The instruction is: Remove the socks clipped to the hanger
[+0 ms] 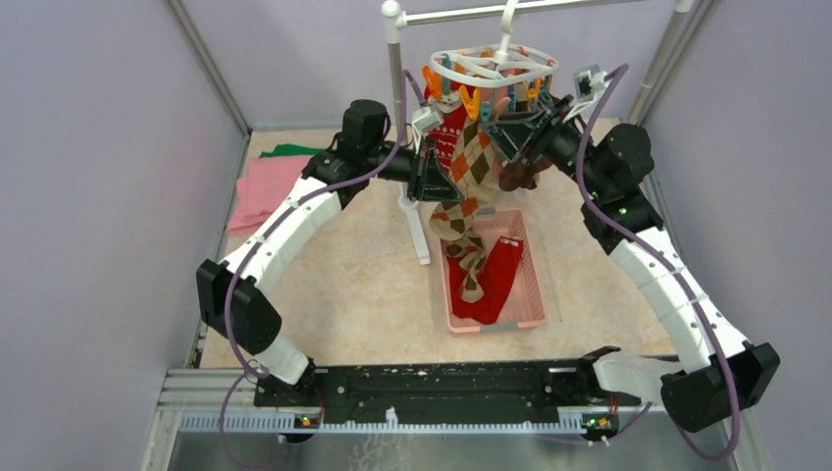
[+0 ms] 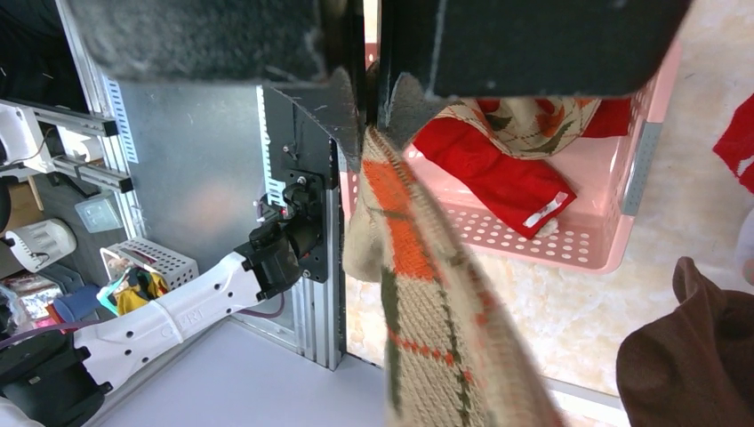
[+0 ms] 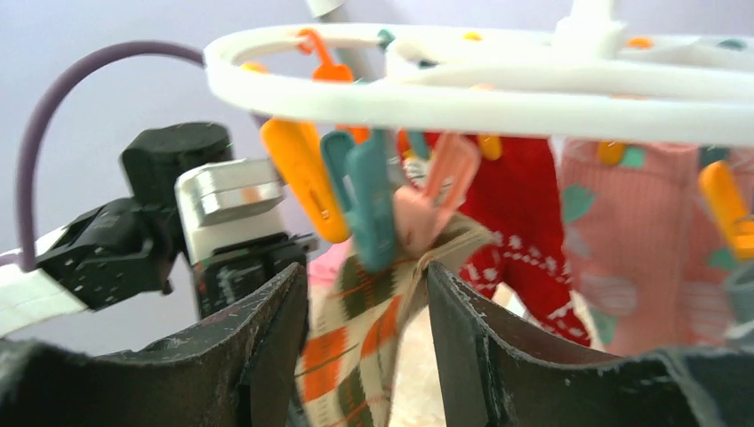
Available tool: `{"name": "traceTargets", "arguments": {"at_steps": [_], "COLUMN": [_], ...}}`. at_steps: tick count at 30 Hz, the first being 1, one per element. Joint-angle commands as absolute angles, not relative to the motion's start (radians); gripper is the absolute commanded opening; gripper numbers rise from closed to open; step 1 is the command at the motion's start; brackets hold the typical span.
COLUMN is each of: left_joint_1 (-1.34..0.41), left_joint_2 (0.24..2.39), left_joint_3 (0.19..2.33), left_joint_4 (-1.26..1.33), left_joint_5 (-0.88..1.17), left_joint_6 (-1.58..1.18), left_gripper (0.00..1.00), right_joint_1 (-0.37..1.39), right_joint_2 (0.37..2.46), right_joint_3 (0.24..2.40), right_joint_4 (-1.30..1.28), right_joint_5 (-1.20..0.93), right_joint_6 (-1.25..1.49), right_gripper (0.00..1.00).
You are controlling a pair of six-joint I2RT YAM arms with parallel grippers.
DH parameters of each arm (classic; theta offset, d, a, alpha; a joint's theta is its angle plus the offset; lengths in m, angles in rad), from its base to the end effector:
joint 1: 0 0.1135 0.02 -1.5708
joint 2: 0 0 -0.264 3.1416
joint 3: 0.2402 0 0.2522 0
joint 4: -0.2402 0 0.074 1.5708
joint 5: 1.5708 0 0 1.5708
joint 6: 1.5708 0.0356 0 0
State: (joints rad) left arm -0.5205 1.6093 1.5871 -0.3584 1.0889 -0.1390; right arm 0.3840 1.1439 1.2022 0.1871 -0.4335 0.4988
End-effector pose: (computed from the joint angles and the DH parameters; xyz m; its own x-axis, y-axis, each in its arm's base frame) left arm 0.2970 -0.2066 0.3982 -0.4500 0.1839 -0.8739 0.8905 0.0186 -0.4546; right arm 0.2307 0.1093 0.4538 -0.1456 0.4094 -0.9007 -0.7381 0.5613 0.3744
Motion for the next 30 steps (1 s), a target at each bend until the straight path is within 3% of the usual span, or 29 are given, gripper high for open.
{"name": "traceTargets", "arguments": {"at_steps": [1,15,24,28,30], "left_joint_1": [-0.517,-0.518,-0.518,-0.518,-0.518], "left_joint_2": [1.557,1.537,1.54,1.543,1.544], "left_joint_3": [1.578,1.589,1.592,1.595,1.595], "left_joint_4": [-0.344,-0.406,-0.382,-0.378,-0.379], "left_joint_5": [1.133,1.217,1.24,1.236,1.235], "left_joint_6": [-0.149,-0.144,-0.178,-0.183,-0.184], "left_gripper": [0.0,0.0,0.0,0.0,0.0], "right_joint_1": [0.341,0.19,0.2,0.211,0.215], "right_joint_2": [1.188,1.304,1.378,1.384,1.389], "right_joint_3": [1.291,1.315,1.336,1.342,1.348], "right_joint_4": [0.225,0.526,0.734,0.742,0.735], "right_joint_5": [-0.435,-0.828,-0.856,-0.835,-0.815], "right_joint_6": [0.489,0.68,0.848,0.856,0.856], "right_gripper": [0.52,0.53,0.52,0.44,0.34]}}
